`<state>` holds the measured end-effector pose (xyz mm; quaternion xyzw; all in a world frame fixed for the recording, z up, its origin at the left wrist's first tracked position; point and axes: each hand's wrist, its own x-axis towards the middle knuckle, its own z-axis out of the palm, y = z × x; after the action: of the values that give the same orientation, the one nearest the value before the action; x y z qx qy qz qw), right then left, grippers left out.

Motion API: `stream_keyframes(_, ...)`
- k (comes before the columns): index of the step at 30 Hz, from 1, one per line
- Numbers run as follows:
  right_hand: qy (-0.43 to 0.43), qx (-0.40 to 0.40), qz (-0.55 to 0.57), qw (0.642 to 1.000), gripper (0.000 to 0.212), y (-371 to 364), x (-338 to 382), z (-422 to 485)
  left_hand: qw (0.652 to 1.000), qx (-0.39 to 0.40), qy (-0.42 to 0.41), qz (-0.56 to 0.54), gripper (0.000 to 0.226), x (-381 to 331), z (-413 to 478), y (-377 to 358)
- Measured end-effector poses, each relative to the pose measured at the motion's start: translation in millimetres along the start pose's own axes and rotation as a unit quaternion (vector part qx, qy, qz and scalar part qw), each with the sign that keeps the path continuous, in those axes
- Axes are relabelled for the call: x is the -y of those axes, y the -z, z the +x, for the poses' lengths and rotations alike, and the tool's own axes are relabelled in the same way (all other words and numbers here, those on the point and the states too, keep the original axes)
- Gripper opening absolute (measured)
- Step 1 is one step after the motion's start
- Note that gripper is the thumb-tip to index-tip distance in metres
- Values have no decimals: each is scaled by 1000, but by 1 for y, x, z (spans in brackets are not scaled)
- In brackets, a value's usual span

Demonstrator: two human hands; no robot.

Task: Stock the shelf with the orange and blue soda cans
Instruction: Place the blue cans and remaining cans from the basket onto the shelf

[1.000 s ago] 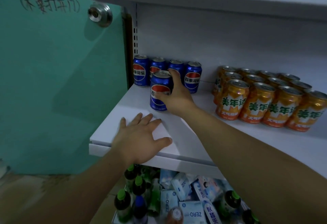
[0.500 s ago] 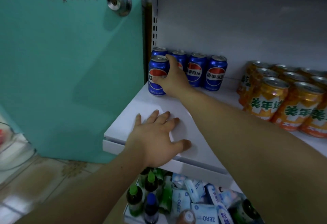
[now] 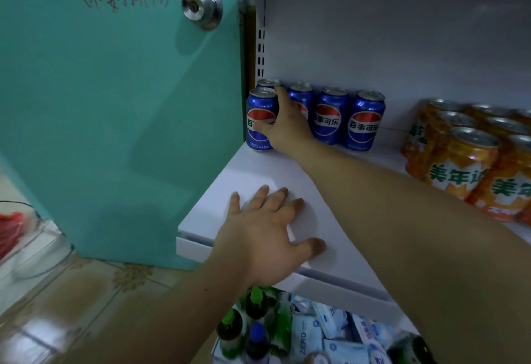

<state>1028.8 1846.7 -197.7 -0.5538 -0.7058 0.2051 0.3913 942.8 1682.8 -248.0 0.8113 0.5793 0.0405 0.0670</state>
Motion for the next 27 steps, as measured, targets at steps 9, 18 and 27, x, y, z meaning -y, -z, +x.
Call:
stream_keyframes(9, -10, 4, 7, 1000, 92, -5, -3, 2, 1000, -7, -2, -1, 79, 1, -2, -1)
stream_keyframes(18, -77, 63, -145, 984, 78, 88, 7, -98, 1000, 31, -3, 1, 79, -4, -3, 10)
stream_keyframes(27, -200, 40, -337, 919, 51, 279, -5, -303, 995, 91, -9, -33, 100, -56, -9, 38)
